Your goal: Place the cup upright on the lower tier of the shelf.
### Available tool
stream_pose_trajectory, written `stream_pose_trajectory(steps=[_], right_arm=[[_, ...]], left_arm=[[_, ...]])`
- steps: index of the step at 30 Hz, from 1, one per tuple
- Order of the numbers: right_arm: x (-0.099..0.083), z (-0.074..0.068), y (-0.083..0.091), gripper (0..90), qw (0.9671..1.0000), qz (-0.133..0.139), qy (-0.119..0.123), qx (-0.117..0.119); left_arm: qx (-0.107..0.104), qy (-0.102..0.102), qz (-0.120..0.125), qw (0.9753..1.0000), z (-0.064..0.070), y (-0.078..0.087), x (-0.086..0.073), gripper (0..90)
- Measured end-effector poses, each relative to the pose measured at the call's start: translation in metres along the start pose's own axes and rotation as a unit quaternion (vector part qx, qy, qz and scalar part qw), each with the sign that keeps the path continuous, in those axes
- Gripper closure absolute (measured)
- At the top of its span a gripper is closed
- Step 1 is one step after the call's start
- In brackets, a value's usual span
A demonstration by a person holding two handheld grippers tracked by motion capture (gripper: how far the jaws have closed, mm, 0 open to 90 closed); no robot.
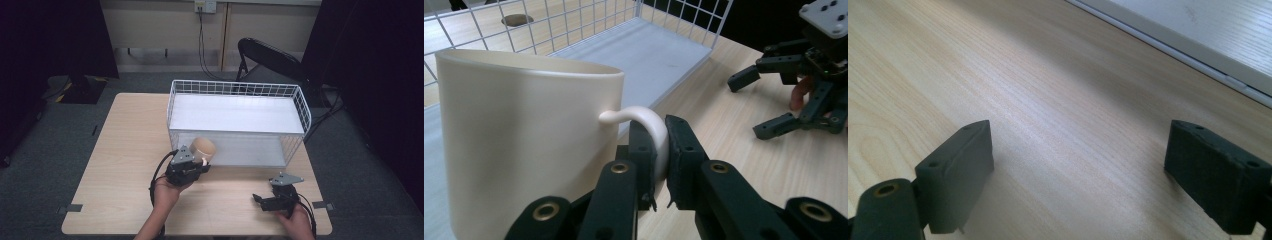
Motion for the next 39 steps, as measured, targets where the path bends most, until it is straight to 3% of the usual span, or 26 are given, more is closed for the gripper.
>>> stream_pose_trajectory(steps=[8,39], right_arm=[[0.000,0.000,0.000,11.7,1.0000,0.000,0.000,0.000],[0.000,0.000,0.000,11.7,1.0000,0.000,0.000,0.000]], left_arm=[[0.007,0.003,0.002,1.0000,-0.003,-0.005,0.000,83.3],[0.032,0.045,0.005,0.9985,-0.021,-0.002,-0.012,82.5]])
Point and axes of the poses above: each handheld gripper's, and its own axes: y roughly backward along the jaws, x roughly out of its top, z roughly to its right, the point moved 9 cm from there along -y, roughly forward along the jaws, and after that the axes turned 5 degrees about -x, right-handed, at the moved point
